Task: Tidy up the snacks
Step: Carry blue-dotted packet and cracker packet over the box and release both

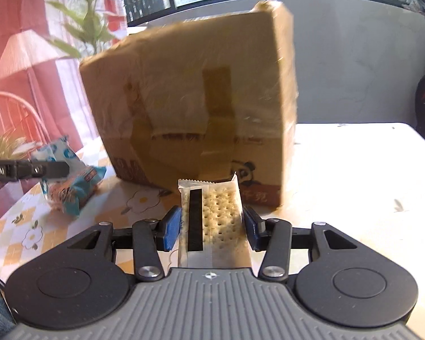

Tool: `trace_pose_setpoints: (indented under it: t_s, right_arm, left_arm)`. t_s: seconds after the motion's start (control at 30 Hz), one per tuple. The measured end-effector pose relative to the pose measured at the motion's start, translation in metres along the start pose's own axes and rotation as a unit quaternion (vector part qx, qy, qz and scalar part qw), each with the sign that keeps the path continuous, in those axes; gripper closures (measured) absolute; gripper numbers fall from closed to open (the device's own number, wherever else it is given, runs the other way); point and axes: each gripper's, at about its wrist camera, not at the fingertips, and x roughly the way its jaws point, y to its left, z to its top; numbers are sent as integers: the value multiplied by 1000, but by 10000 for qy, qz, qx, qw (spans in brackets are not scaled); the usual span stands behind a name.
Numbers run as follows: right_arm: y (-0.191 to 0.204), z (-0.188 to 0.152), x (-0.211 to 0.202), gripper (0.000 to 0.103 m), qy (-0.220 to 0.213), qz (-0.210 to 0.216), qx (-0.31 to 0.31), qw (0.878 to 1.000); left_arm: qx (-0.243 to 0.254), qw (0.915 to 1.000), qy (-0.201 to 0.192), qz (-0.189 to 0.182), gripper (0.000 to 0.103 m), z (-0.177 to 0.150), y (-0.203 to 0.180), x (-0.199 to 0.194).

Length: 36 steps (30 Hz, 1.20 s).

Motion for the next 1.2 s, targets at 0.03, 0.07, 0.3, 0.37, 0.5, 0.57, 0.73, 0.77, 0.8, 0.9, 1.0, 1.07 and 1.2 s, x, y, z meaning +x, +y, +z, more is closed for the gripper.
trace_pose_setpoints:
  t_s: [0.03, 0.07, 0.3, 0.37, 0.5, 0.57, 0.73, 0.77, 0.8, 0.9, 1.0, 1.07, 1.2]
  right_arm:
    - [-2, 2, -5, 54, -45, -52, 68, 10000]
    - [-4, 5, -9, 54, -118, -80, 91, 9999]
    - [-14, 42, -48, 54, -991, -326, -38, 9945]
    - [-14, 64, -54, 54, -1268, -404, -263, 9908]
    - [-9, 116, -49, 54, -1646, -233, -582, 9844]
    - [-4, 141, -33, 54, -1694, -130, -763, 9825]
    - [1, 183, 25, 54, -1567, 146, -613, 9856]
    - [0, 187, 34, 54, -1519, 176, -529, 9868]
    - [-1, 190, 42, 54, -1448, 197, -456, 9882]
    - [-7, 191, 58, 54, -1254, 139, -338, 9914]
    - [-10, 186, 65, 53, -1153, 17, -340, 9927]
    - [-11, 183, 71, 52, -1040, -87, -356, 9939]
    - [-8, 180, 65, 40, -992, -231, -569, 9932]
  left_arm:
    - [41, 10000, -62, -33, 54, 7, -3, 0]
    - [90, 9998, -146, -82, 54, 14, -7, 1]
    - [365, 9964, -637, -415, 53, 54, -33, 1]
    - [532, 9947, -771, -434, 53, 64, -37, 4]
    - [556, 9931, -906, -495, 53, 96, -45, 24]
    - [564, 9930, -915, -487, 53, 112, -45, 38]
    - [617, 9936, -878, -346, 53, 136, -48, 69]
    - [648, 9939, -829, -344, 53, 138, -49, 75]
    - [667, 9941, -782, -344, 53, 140, -50, 81]
    - [733, 9944, -658, -386, 53, 138, -51, 93]
    - [738, 9948, -562, -426, 52, 136, -51, 100]
    - [706, 9951, -492, -484, 50, 133, -48, 102]
    - [609, 9958, -496, -473, 39, 135, -42, 95]
